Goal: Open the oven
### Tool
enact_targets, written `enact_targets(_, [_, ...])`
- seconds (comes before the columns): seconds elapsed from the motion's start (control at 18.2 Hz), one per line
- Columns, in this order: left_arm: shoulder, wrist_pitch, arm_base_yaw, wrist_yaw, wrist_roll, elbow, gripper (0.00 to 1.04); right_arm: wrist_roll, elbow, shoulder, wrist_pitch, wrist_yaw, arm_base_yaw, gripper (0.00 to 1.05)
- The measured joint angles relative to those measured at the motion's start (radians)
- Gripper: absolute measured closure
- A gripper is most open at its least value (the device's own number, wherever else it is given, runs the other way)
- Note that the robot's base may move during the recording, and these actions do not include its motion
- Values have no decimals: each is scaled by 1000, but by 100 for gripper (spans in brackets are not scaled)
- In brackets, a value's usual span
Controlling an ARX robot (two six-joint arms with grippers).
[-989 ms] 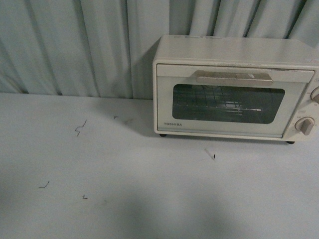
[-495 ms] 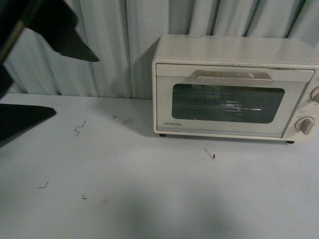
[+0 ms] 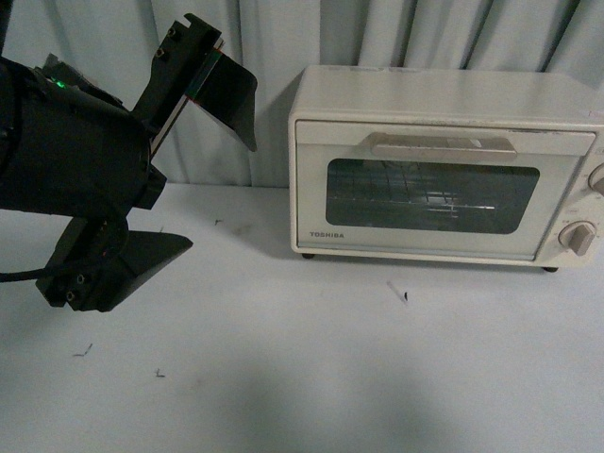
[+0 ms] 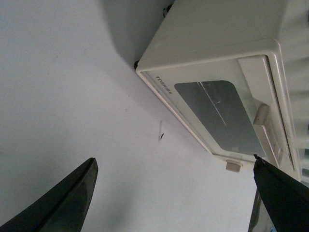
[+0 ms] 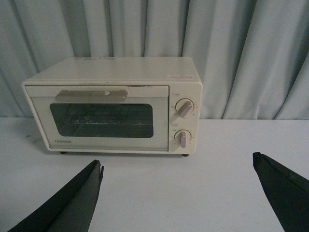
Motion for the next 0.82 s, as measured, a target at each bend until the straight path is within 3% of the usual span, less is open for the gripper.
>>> enact_targets(0.49, [220, -156, -85, -2, 15, 225, 7, 0, 0, 0, -1, 0, 0, 6])
enact_targets(0.82, [264, -167, -102, 2, 48, 241, 7, 0, 0, 0, 0, 0, 0, 6])
